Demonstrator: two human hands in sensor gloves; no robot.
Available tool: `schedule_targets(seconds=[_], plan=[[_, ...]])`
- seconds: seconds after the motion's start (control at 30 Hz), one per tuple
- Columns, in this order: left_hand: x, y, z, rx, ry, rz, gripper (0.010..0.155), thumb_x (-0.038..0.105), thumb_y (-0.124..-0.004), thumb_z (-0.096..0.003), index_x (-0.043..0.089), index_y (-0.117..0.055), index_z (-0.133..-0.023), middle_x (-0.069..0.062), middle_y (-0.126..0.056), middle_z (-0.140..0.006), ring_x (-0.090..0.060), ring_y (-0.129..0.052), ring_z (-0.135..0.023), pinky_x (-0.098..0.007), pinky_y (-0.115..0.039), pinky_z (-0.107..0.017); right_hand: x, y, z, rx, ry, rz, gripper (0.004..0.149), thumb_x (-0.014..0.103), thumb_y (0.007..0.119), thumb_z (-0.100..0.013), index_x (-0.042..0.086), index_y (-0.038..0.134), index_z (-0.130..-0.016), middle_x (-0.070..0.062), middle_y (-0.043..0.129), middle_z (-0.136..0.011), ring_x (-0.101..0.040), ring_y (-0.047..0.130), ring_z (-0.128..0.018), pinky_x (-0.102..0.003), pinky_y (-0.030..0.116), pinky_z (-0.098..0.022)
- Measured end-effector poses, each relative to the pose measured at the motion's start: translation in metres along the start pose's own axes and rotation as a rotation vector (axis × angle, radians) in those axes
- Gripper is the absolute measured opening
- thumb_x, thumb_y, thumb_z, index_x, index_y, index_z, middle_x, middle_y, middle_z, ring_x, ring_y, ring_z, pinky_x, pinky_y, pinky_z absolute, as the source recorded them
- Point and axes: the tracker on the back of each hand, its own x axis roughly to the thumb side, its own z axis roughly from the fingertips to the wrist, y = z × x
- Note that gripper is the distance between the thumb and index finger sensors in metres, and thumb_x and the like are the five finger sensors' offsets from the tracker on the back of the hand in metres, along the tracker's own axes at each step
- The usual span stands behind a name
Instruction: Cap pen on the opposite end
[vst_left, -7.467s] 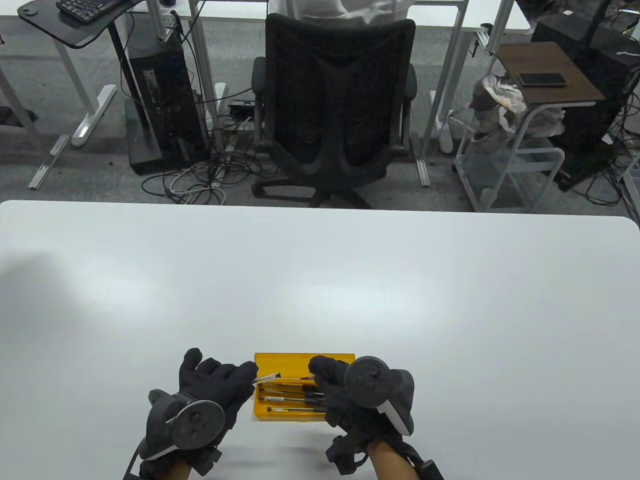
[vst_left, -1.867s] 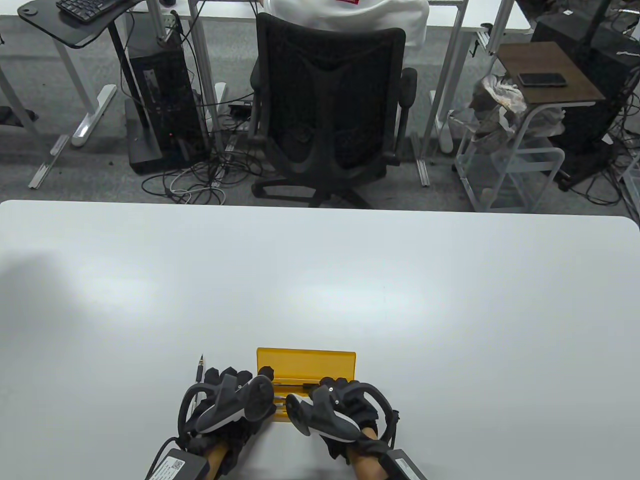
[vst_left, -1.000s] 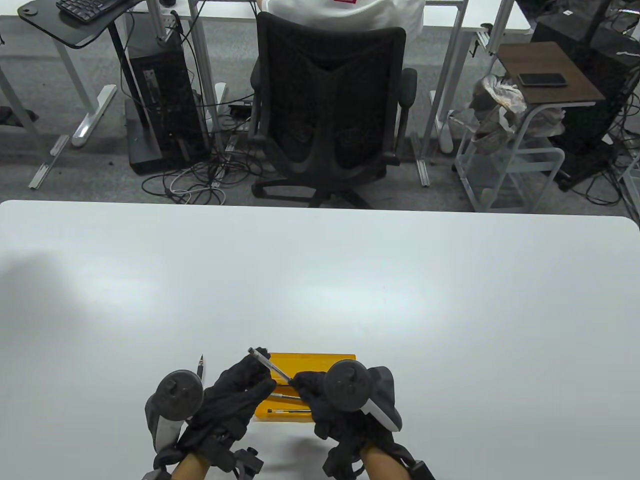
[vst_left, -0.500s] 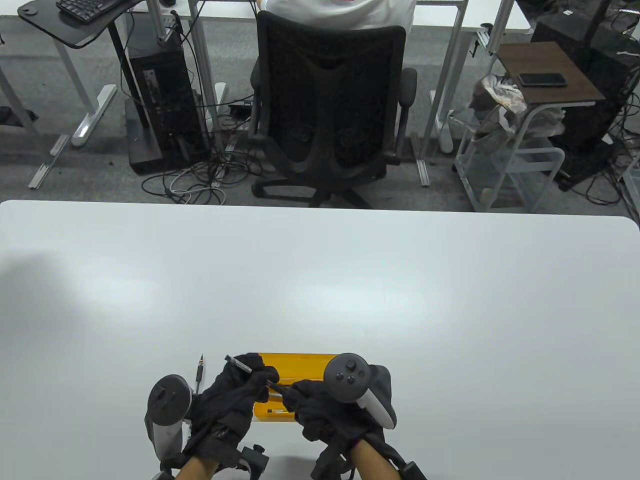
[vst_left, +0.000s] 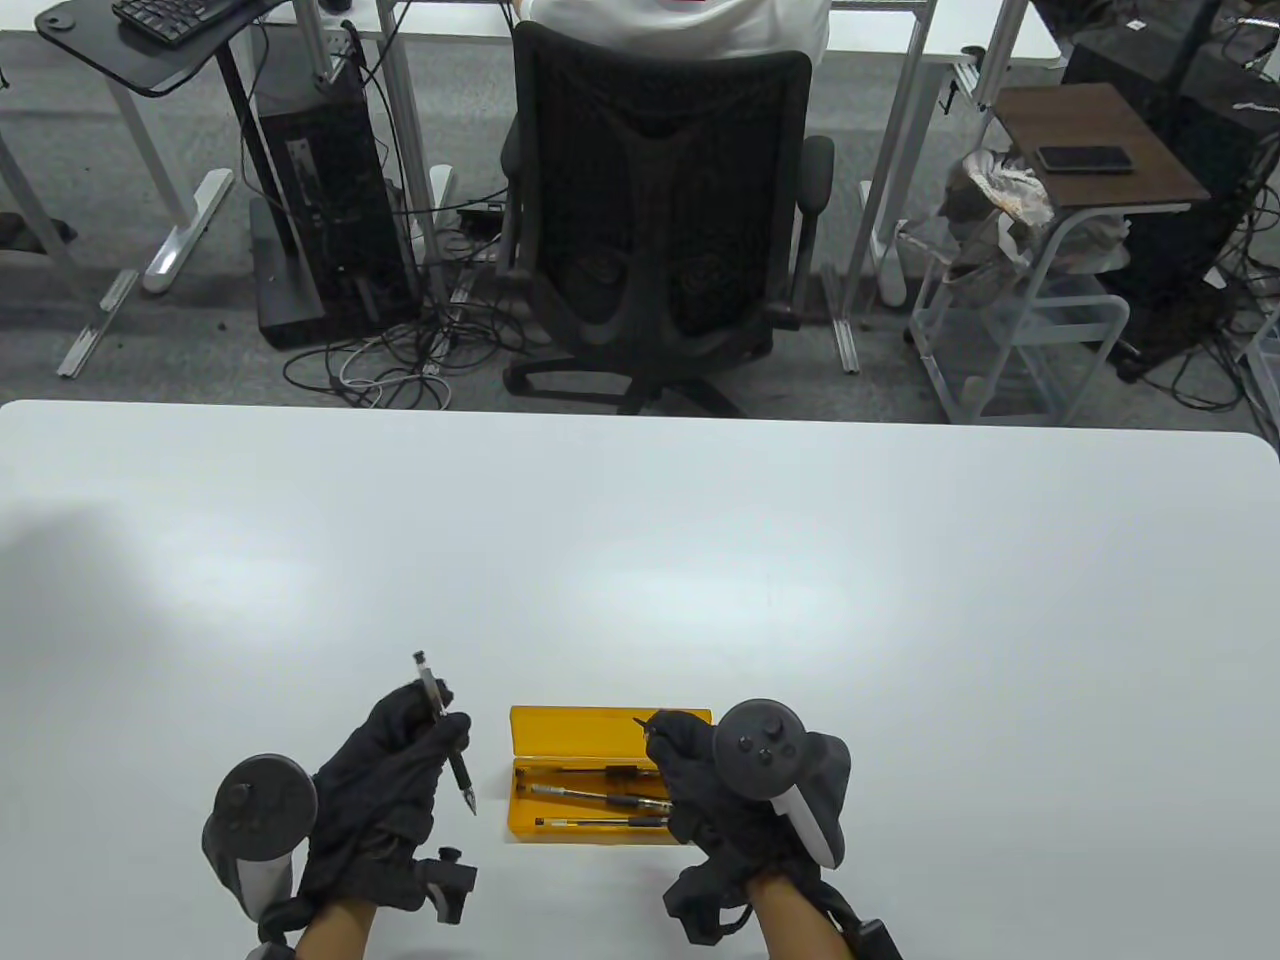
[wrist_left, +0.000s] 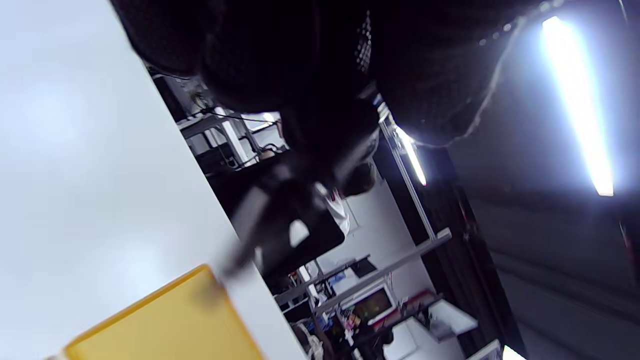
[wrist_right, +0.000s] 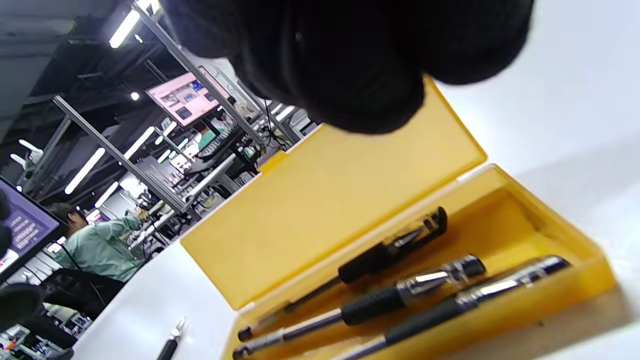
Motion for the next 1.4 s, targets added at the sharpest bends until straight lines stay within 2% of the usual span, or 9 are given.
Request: schedule_targets(seconds=[0.07, 0.17, 0.23, 0.33, 0.47, 0.93, 1.03, 1.2, 1.4], plan=[[0.005, -0.004, 0.000, -0.044, -0.074, -0.141, 0.053, 0.036, -0.094, -0.0487, 0.007, -0.082, -0.091, -0.014, -0.101, -0.068, -0.028, -0.092, -0.052, -0.062, -0.061, -0.066, 0.002, 0.002, 0.001, 0.009, -0.035, -0.029, 0.047, 0.034, 0.076, -0.041, 0.019, 0.087, -0.084, -0.005, 0.100, -0.059, -0.019, 0.101, -0.037, -0.040, 0.086, -0.034], [0.018, -0.014, 0.001, -0.121, -0.199, -0.391, 0.049, 0.033, -0.090, -0.0489, 0.009, -0.084, -0.091, -0.014, -0.100, -0.072, -0.032, -0.089, -0.058, -0.066, -0.056, -0.067, 0.007, 0.005, 0.003, -0.007, -0.075, 0.030, 0.048, 0.037, 0.080, -0.039, 0.018, 0.090, -0.082, -0.004, 0.102, -0.057, -0.017, 0.103, -0.036, -0.039, 0.087, -0.033], [0.027, -0.024, 0.004, -0.198, -0.298, -0.595, 0.047, 0.033, -0.086, -0.0493, 0.013, -0.085, -0.092, -0.013, -0.099, -0.074, -0.033, -0.086, -0.064, -0.068, -0.053, -0.068, 0.010, 0.009, 0.003, -0.010, -0.104, 0.036, 0.047, 0.036, 0.079, -0.039, 0.017, 0.089, -0.081, -0.004, 0.102, -0.057, -0.016, 0.102, -0.036, -0.038, 0.087, -0.033], [0.033, -0.035, 0.006, -0.263, -0.361, -0.717, 0.046, 0.033, -0.082, -0.0494, 0.016, -0.085, -0.092, -0.011, -0.098, -0.076, -0.033, -0.085, -0.068, -0.068, -0.052, -0.069, 0.013, 0.013, 0.004, 0.016, -0.142, 0.051, 0.047, 0.032, 0.074, -0.042, 0.019, 0.086, -0.085, -0.005, 0.099, -0.062, -0.018, 0.101, -0.040, -0.040, 0.086, -0.035], [0.034, -0.039, 0.008, -0.285, -0.349, -0.663, 0.046, 0.033, -0.083, -0.0491, 0.016, -0.085, -0.092, -0.012, -0.097, -0.076, -0.033, -0.085, -0.068, -0.068, -0.051, -0.070, 0.016, 0.018, 0.006, 0.025, -0.177, 0.095, 0.047, 0.030, 0.072, -0.042, 0.021, 0.085, -0.086, -0.005, 0.098, -0.064, -0.018, 0.101, -0.042, -0.040, 0.085, -0.037], [0.036, -0.047, 0.011, -0.319, -0.388, -0.668, 0.046, 0.033, -0.083, -0.0490, 0.017, -0.086, -0.091, -0.011, -0.098, -0.076, -0.033, -0.085, -0.068, -0.069, -0.051, -0.070, 0.024, 0.031, 0.009, 0.097, -0.228, 0.114, 0.047, 0.031, 0.072, -0.043, 0.022, 0.084, -0.087, -0.005, 0.098, -0.065, -0.018, 0.100, -0.043, -0.041, 0.085, -0.037], [0.037, -0.051, 0.012, -0.343, -0.407, -0.699, 0.046, 0.033, -0.083, -0.0488, 0.017, -0.086, -0.091, -0.011, -0.098, -0.076, -0.033, -0.085, -0.068, -0.069, -0.051, -0.070, 0.028, 0.034, 0.012, 0.120, -0.253, 0.176, 0.047, 0.032, 0.074, -0.043, 0.022, 0.084, -0.088, -0.006, 0.098, -0.065, -0.019, 0.100, -0.043, -0.041, 0.085, -0.038], [0.039, -0.054, 0.014, -0.361, -0.421, -0.718, 0.046, 0.032, -0.083, -0.0485, 0.015, -0.087, -0.091, -0.012, -0.098, -0.075, -0.033, -0.086, -0.067, -0.069, -0.051, -0.070, 0.033, 0.036, 0.013, 0.126, -0.276, 0.242, 0.047, 0.035, 0.073, -0.044, 0.017, 0.086, -0.086, -0.003, 0.100, -0.047, -0.015, 0.098, -0.027, -0.039, 0.085, -0.029], [0.043, -0.056, 0.015, -0.355, -0.446, -0.731, 0.045, 0.030, -0.084, -0.0474, 0.013, -0.088, -0.088, -0.013, -0.101, -0.071, -0.034, -0.087, -0.064, -0.068, -0.052, -0.070, 0.040, 0.037, 0.018, 0.075, -0.331, 0.320, 0.048, 0.035, 0.073, -0.044, 0.015, 0.086, -0.085, -0.004, 0.100, -0.046, -0.015, 0.099, -0.027, -0.039, 0.085, -0.029]])
